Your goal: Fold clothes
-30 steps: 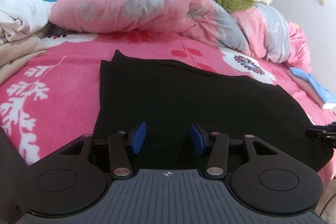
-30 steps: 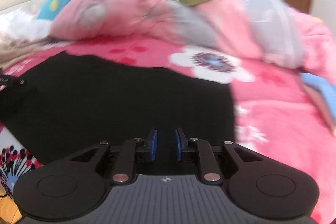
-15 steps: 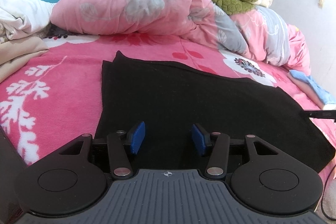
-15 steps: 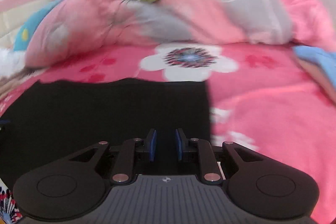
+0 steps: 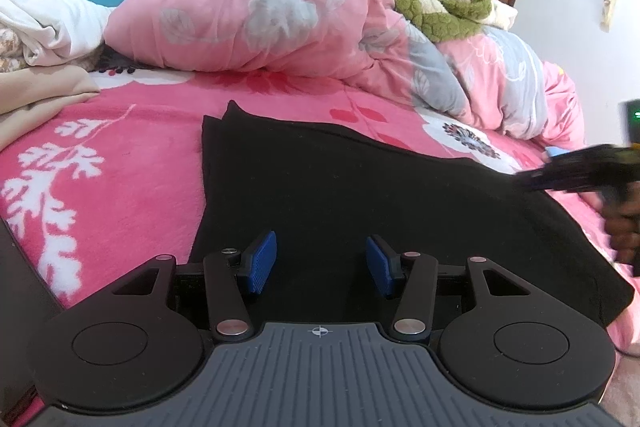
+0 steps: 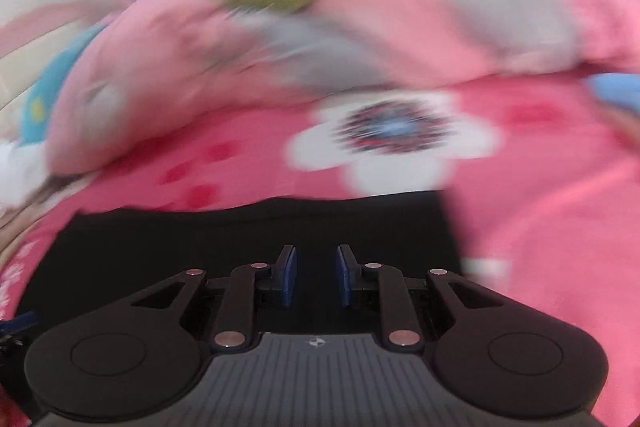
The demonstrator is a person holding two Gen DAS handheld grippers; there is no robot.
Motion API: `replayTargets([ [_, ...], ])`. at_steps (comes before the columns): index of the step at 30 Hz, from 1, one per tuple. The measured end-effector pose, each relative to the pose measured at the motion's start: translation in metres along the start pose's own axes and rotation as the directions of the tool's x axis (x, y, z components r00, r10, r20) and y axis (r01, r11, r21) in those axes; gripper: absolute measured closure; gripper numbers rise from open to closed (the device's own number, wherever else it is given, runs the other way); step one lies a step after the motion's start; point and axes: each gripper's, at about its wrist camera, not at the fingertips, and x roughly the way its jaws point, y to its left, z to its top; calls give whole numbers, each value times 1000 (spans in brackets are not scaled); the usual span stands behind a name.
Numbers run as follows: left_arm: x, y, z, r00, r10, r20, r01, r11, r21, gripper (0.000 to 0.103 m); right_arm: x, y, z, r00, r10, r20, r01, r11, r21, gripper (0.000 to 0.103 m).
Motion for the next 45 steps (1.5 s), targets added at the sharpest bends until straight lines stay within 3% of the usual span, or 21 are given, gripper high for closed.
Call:
replayTargets([
  [3, -2, 5, -3, 1000, -21, 16, 21, 1000, -18, 53, 39, 24, 9, 997, 41, -72, -41, 999, -4, 86],
  [6, -3, 10, -4, 998, -46, 30, 47, 998, -45, 53, 34, 19, 28, 995, -95, -44, 97, 993, 66, 86],
  [8, -3, 12, -6, 998, -56, 40, 58, 997, -55, 53, 16, 47, 35, 995, -101, 17, 101, 994, -31, 85],
  [9, -4, 13, -6, 997, -60, 45, 62, 996, -59, 53, 9, 66, 35, 998, -50, 30, 53, 995, -83, 85],
  [11, -5, 14, -7, 996, -68, 51, 71, 995, -68, 53, 8, 115, 30, 992, 128, -4, -126, 974, -188, 84],
  [13, -5, 16, -7, 996, -75, 56, 79, 994, -76, 53, 19, 161, 22, 956, 280, -89, -294, 918, -267, 84],
  [14, -6, 16, -8, 995, -77, 59, 82, 993, -80, 53, 25, 185, 18, 927, 349, -137, -374, 878, -298, 84],
  [17, -7, 16, -10, 994, -83, 69, 89, 993, -84, 53, 63, 241, 7, 871, 423, -251, -490, 795, -357, 84],
  [20, -8, 18, -10, 993, -92, 74, 98, 991, -89, 53, 104, 270, 12, 890, 368, -270, -449, 813, -372, 87],
  [23, -8, 22, -11, 991, -106, 81, 115, 988, -106, 53, 98, 283, 30, 949, 278, -151, -316, 855, -411, 84],
  [24, -8, 23, -11, 991, -109, 82, 117, 987, -109, 53, 92, 287, 31, 937, 311, -161, -350, 836, -423, 84],
  [26, -8, 23, -11, 990, -112, 82, 120, 986, -112, 53, 78, 294, 32, 891, 406, -204, -454, 777, -436, 83],
  [28, -8, 23, -11, 990, -110, 83, 119, 987, -109, 53, 76, 310, 18, 823, 462, -331, -568, 681, -462, 76],
  [29, -7, 23, -11, 991, -109, 83, 118, 987, -107, 53, 81, 318, 12, 810, 460, -365, -586, 648, -486, 75],
  [30, -7, 22, -11, 991, -109, 83, 117, 988, -105, 53, 90, 329, 5, 819, 433, -378, -574, 639, -512, 75],
  [32, -8, 21, -11, 991, -104, 82, 111, 989, -96, 53, 112, 339, 10, 826, 440, -353, -563, 680, -470, 75],
  [36, -8, 19, -11, 992, -96, 78, 102, 991, -83, 52, 116, 314, 46, 886, 436, -156, -463, 836, -296, 75],
  [40, -8, 19, -11, 993, -95, 76, 101, 992, -81, 52, 77, 234, 67, 876, 478, -68, -483, 866, -130, 75],
  [45, -8, 18, -9, 994, -89, 67, 94, 993, -75, 52, 27, 99, 60, 938, 346, 11, -347, 938, 17, 74],
])
